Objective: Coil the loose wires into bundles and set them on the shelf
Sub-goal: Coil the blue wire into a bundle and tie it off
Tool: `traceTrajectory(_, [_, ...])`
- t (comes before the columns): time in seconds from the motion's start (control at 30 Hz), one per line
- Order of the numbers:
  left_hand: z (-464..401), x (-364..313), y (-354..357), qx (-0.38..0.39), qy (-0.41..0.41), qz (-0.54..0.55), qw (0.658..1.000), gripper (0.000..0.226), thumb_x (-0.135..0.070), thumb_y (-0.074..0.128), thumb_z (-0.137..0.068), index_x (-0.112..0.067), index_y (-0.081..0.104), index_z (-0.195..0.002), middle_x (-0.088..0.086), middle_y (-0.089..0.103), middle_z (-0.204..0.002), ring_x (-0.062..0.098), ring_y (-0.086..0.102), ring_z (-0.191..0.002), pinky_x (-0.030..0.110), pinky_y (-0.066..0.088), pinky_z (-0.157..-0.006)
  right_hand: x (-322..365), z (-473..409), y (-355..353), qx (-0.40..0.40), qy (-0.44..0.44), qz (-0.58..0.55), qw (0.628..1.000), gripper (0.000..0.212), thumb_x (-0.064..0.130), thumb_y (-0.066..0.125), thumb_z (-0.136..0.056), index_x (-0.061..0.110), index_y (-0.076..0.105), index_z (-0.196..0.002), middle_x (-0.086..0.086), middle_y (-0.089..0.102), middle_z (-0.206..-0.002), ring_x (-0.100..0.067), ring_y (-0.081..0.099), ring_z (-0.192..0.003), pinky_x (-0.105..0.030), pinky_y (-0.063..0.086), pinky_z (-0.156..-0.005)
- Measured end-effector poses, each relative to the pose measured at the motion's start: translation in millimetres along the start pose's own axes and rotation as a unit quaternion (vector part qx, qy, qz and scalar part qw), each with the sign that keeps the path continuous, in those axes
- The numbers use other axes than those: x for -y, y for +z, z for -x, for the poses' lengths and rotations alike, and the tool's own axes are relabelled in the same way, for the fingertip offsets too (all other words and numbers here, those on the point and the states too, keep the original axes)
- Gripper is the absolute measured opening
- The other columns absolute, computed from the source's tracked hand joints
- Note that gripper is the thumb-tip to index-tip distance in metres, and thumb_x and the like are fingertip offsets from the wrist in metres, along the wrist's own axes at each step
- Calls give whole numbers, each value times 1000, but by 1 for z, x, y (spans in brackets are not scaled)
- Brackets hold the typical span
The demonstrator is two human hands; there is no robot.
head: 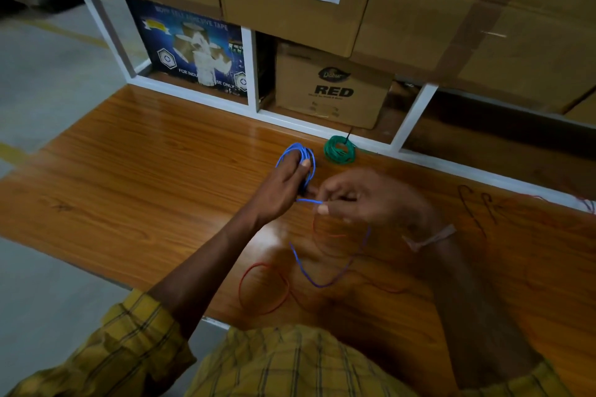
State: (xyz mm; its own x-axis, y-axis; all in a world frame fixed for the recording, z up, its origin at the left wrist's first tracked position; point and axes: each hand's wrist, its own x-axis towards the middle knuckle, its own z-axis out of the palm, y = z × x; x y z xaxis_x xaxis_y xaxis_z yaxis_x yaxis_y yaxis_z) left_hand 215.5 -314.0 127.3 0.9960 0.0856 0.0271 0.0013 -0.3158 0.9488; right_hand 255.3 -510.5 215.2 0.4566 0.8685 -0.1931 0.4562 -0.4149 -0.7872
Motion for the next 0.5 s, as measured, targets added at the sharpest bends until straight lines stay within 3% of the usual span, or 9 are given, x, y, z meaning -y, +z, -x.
traceTrajectory(0.1, [5,-7,-1,25,-14,41,999,36,-31,39,-115,2,53,-122,18,66,-85,18,65,-67,40,47,-63,2,1,-25,-84,-52,-66,993,13,11,66,-99,0,71,-94,-8,66,-74,-8,56,-65,-21,45,-58])
traceTrajectory(0.17, [10,-14,-2,45,-25,107,993,37,-23,33,-117,1,51,-138,16,77,-106,21,66,-57,34,42,-55,-8,-4,-40,-160,-51,-89,982,13,12,65,-99,1,71,-95,-3,63,-70,-4,53,-59,-20,45,-51])
traceTrajectory(0.23, [12,-13,-1,66,-16,162,984,41,-23,32,-116,4,49,-141,23,73,-122,19,58,-48,30,33,-49,-21,-15,-45,-214,-33,-94,972,15,14,66,-100,0,70,-95,10,61,-64,0,49,-49,-16,40,-46])
traceTrajectory(0.33, [14,-15,1,95,2,238,967,51,-29,35,-112,12,51,-137,46,62,-119,15,44,-38,26,25,-42,-38,-32,-36,-287,-15,-85,954,21,17,71,-97,-4,69,-92,-1,56,-69,2,48,-48,-9,35,-49])
traceTrajectory(0.5, [17,-20,0,81,16,354,932,54,-24,21,-116,12,52,-142,32,67,-128,12,37,-40,21,27,-43,-84,-53,-7,-381,32,-102,918,14,23,73,-94,15,71,-83,8,67,-78,-4,60,-78,-29,49,-76])
